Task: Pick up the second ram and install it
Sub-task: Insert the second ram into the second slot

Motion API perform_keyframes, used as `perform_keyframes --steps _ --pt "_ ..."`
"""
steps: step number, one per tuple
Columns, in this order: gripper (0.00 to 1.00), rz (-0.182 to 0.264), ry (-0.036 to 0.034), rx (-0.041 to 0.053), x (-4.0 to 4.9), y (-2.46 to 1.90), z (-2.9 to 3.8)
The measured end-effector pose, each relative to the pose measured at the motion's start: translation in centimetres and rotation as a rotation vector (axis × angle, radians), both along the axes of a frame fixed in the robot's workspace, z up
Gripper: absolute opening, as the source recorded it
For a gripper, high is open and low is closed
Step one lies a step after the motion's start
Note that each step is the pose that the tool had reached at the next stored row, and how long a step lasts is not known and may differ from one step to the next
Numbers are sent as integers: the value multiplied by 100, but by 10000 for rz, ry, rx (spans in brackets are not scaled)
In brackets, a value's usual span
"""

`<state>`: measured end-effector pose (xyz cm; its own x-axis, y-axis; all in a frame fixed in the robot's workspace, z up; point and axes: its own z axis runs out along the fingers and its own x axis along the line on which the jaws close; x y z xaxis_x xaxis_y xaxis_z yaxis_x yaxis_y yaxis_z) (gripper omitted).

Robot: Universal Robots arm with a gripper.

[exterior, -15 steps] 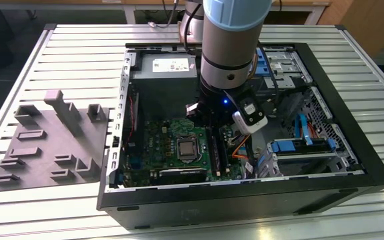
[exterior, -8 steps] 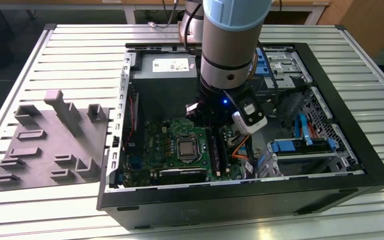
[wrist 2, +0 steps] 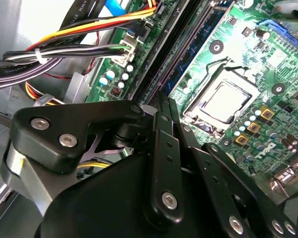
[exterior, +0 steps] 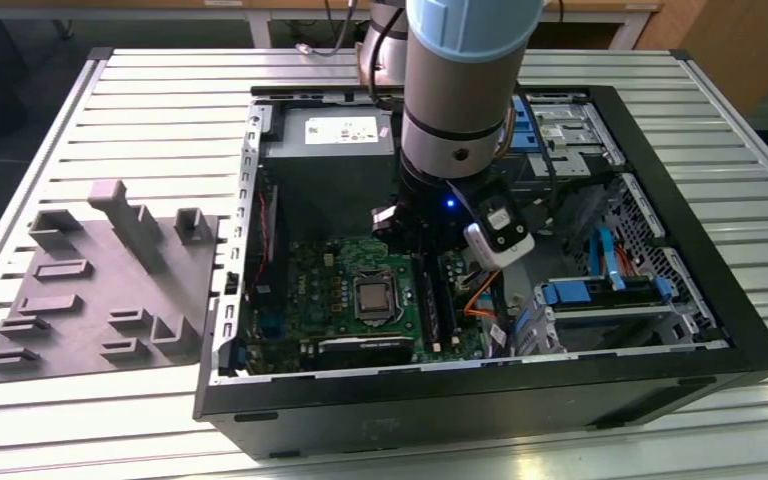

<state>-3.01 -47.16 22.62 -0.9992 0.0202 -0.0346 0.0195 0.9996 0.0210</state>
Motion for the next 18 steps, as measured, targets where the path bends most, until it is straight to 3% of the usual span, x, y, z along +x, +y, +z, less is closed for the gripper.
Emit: perform_keyframes --steps 18 --pt "11 -1 0 0 3 -6 -17"
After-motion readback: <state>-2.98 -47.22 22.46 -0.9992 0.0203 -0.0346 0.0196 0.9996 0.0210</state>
